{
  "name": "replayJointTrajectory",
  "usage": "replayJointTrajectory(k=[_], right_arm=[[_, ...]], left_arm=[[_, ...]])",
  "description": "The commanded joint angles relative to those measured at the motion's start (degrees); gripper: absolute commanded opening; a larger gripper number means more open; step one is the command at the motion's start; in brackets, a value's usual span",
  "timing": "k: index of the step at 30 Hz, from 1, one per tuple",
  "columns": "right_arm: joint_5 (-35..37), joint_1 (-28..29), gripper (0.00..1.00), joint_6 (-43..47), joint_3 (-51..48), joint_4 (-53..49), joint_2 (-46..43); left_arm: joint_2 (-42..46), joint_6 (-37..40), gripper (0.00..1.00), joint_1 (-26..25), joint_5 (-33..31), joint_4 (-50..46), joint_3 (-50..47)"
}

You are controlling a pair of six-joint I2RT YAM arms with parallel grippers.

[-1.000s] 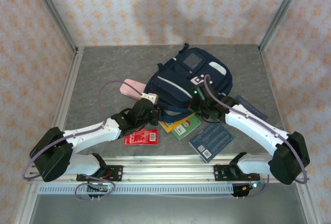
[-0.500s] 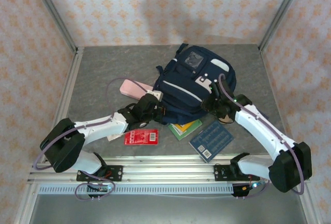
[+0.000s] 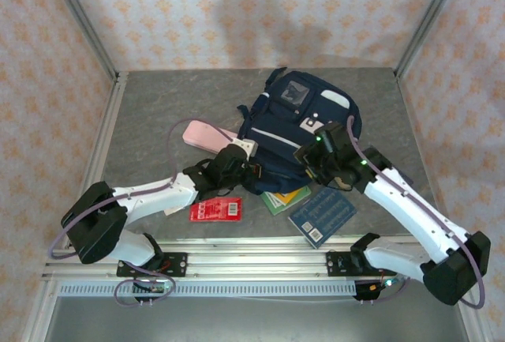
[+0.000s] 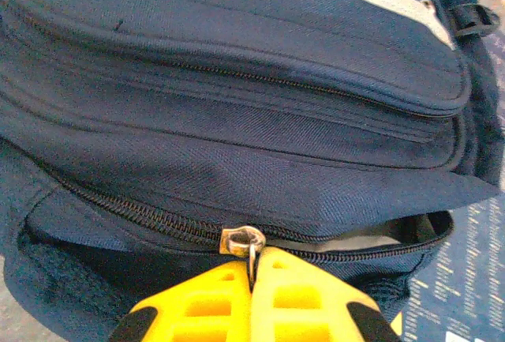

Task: Pack books, pencil case, and school supplies into a backpack

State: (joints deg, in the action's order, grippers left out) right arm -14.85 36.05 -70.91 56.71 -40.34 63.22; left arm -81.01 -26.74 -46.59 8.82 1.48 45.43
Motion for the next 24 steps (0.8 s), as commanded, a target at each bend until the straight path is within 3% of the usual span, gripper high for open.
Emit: replayJointTrajectory(k=[1,10,24], right_arm=[[-0.27,2.7,0.56,-12.68,0.95,4.96,2.39],[1.27,6.1,0.58,-24.32,-4.01,13.31,4.32],[3.89,5.96,0.55,-25.13,-6.15,17.85,12.64]], left_arm=[[2.5,0.55,0.0,-1.07,0.68,0.47,3.11],[3.45,0.37,0.0,-2.67,-0.12,0.46,3.63],[3.94,-1.03,0.0,-4.12,-0.46,3.81,-0.64]])
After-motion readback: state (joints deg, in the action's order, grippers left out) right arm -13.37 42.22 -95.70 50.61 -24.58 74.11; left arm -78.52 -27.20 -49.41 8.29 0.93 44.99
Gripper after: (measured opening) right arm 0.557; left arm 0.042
